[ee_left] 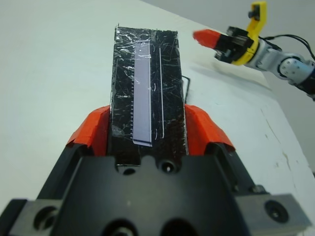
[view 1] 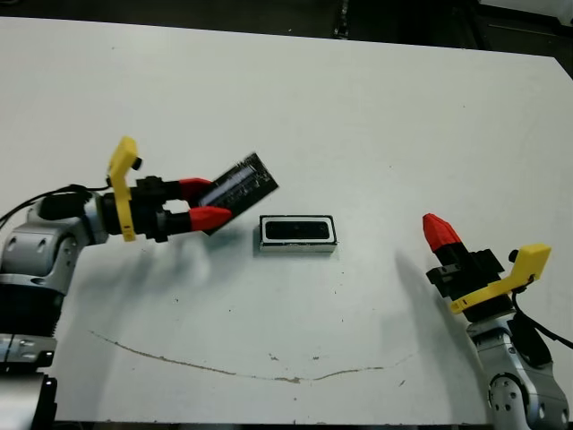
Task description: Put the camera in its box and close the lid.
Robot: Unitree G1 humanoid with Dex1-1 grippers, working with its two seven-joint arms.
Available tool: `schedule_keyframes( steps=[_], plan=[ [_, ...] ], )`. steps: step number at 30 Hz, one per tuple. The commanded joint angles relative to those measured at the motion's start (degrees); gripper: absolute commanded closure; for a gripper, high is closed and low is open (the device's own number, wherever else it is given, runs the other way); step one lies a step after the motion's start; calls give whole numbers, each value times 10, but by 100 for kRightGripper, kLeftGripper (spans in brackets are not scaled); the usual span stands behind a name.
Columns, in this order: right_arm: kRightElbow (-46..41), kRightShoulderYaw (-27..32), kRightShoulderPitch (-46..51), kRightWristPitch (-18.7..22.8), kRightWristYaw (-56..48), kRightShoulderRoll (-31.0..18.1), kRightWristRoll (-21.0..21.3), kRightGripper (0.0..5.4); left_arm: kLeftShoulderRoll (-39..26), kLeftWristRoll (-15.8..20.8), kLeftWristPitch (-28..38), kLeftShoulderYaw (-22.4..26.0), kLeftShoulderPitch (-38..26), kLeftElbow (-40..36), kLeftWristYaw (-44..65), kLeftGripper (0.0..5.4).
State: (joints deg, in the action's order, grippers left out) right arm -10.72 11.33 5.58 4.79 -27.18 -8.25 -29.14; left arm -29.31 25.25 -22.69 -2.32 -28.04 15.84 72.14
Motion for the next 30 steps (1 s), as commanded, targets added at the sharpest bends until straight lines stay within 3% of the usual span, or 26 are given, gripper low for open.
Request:
schedule_keyframes(
  steps=[1,16,24,30],
  plan=[
    [0,4,9,13,4,-7,-5,540,8,-14,8,-20,-9,18,11,226],
    [-3,0,11,10,12,-7,4,540,42,-83,84,-80,-66,138,45,226],
    [-4,-4,11,7,12,-7,7,540,59,-95,79,-110,-88,169,76,226],
    [-5,-3,10,12,12,-8,5,540,59,-81,50,-127,-91,137,120,226]
  ],
)
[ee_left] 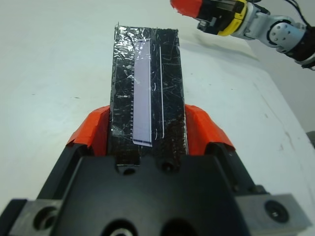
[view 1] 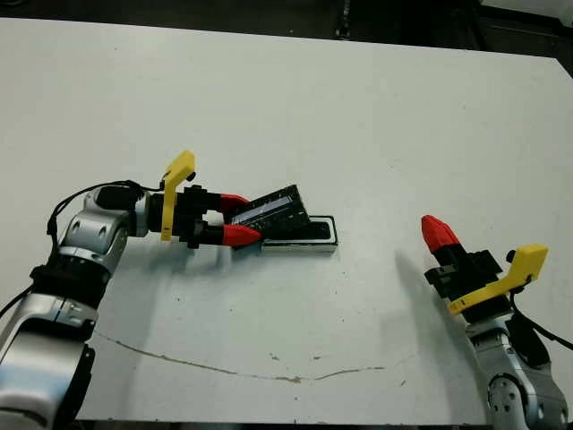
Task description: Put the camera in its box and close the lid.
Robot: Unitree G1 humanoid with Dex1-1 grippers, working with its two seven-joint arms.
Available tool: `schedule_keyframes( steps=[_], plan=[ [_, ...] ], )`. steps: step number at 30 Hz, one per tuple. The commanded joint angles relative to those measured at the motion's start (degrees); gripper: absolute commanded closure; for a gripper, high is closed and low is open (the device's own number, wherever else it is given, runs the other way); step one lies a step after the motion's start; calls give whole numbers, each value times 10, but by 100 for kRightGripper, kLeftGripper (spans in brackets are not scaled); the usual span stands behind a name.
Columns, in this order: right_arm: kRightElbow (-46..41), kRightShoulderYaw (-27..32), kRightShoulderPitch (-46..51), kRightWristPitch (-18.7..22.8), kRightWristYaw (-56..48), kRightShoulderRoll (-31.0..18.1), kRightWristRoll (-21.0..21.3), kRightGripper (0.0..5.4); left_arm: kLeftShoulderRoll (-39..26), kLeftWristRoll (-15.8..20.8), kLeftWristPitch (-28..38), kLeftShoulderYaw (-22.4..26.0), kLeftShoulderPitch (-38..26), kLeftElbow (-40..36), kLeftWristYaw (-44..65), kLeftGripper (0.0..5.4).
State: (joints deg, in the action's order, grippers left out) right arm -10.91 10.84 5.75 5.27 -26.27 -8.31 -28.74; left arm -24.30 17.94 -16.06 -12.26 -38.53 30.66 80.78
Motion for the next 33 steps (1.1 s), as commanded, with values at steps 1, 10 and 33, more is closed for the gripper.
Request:
schedule_keyframes(
  steps=[1,10,33],
  plan=[
    [-4,1,8,9,4,-8,1,540,8,-5,-21,-30,13,-18,42,226],
    [-16,-1,11,19,14,-8,6,540,5,4,-37,-34,23,-47,53,226],
    [-5,3,13,6,3,-7,0,540,99,-96,62,-95,-6,59,-27,226]
  ],
)
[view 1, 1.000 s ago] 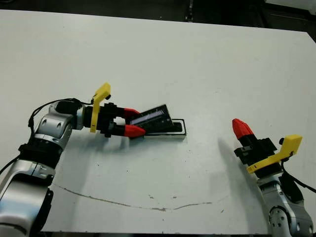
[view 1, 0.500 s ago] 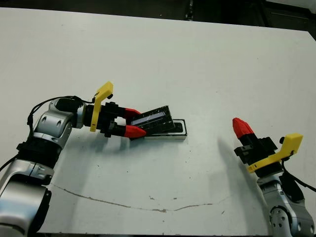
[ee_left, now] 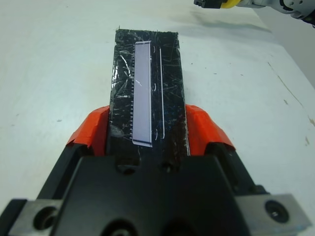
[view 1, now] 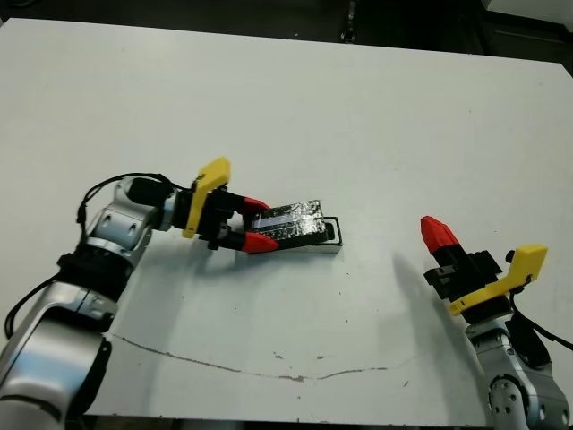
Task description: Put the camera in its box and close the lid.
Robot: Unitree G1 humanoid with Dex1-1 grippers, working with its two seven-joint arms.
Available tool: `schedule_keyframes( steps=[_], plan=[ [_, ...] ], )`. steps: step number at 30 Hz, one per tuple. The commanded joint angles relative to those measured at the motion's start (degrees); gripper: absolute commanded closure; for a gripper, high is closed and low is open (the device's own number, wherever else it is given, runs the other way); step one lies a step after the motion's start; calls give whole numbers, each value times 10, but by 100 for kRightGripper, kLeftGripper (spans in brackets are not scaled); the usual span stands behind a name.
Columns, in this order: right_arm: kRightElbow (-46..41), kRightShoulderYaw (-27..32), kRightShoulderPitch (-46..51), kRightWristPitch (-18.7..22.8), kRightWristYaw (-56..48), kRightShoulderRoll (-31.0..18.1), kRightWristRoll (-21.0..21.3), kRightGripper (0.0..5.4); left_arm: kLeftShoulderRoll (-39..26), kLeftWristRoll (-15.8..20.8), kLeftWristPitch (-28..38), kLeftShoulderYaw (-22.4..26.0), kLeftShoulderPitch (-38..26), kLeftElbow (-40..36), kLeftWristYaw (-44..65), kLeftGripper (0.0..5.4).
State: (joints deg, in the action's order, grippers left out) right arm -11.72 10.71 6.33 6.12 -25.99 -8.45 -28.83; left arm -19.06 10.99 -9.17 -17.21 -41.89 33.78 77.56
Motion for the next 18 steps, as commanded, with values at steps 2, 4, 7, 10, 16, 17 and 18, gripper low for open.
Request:
schedule_keyframes(
  steps=[2,4,7,10,16,17,18],
  plan=[
    [2,5,8,-1,3,-6,3,540,49,-33,-1,-47,23,34,5,226],
    [1,4,9,1,5,-7,6,540,52,-32,-10,-48,19,40,7,226],
    [0,5,9,4,6,-5,2,540,60,-26,-21,-46,12,50,16,226],
    [1,4,9,3,5,-5,1,540,66,-27,-20,-46,12,48,9,226],
    [8,4,7,-5,0,-4,2,540,91,-26,-39,-49,-5,72,6,226],
    [8,3,7,-5,1,-4,4,540,99,-28,-29,-48,-9,83,6,226],
    [8,3,8,-6,3,-4,5,540,106,-30,-20,-48,-12,94,6,226]
  ],
)
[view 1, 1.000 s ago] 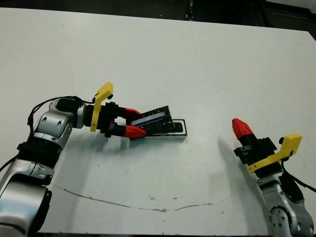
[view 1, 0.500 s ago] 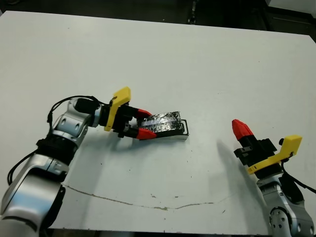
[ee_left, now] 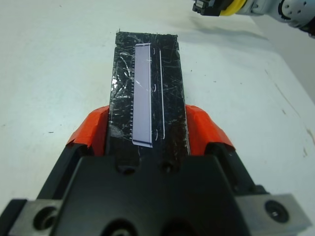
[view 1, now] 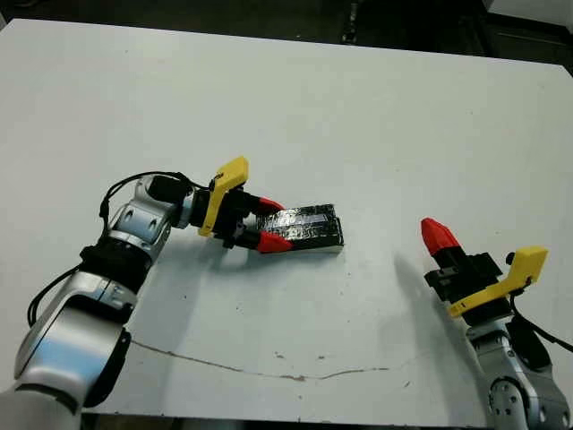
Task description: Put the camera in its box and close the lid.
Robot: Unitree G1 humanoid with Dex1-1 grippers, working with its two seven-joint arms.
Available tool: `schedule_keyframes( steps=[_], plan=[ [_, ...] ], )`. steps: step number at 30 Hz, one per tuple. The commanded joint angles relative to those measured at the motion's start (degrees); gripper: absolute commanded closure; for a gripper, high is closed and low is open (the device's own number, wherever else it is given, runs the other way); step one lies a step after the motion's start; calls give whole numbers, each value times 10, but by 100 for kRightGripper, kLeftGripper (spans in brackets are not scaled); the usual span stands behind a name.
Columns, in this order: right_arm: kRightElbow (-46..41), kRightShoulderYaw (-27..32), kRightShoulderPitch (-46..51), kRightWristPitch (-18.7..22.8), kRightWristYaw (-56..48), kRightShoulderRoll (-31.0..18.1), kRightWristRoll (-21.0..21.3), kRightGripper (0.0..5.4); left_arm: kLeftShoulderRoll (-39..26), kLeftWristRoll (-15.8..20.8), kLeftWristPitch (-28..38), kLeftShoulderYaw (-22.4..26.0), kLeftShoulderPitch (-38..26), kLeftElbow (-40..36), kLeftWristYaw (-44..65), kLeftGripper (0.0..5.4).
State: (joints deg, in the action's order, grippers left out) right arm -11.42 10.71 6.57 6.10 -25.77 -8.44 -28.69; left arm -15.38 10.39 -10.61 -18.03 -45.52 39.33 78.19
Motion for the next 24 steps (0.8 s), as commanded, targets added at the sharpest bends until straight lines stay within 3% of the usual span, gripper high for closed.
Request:
schedule_keyframes(
  steps=[1,10,20,24],
  plan=[
    [5,3,6,-6,2,-3,5,540,76,-26,1,-40,19,49,-1,226],
    [1,4,7,2,7,-1,-1,540,125,-57,31,-57,-22,105,1,226],
    [6,3,8,-7,5,1,4,540,139,-84,63,-74,-27,104,-5,226],
    [2,4,9,0,4,0,-2,540,135,-100,30,-92,-36,96,-12,226]
  ],
)
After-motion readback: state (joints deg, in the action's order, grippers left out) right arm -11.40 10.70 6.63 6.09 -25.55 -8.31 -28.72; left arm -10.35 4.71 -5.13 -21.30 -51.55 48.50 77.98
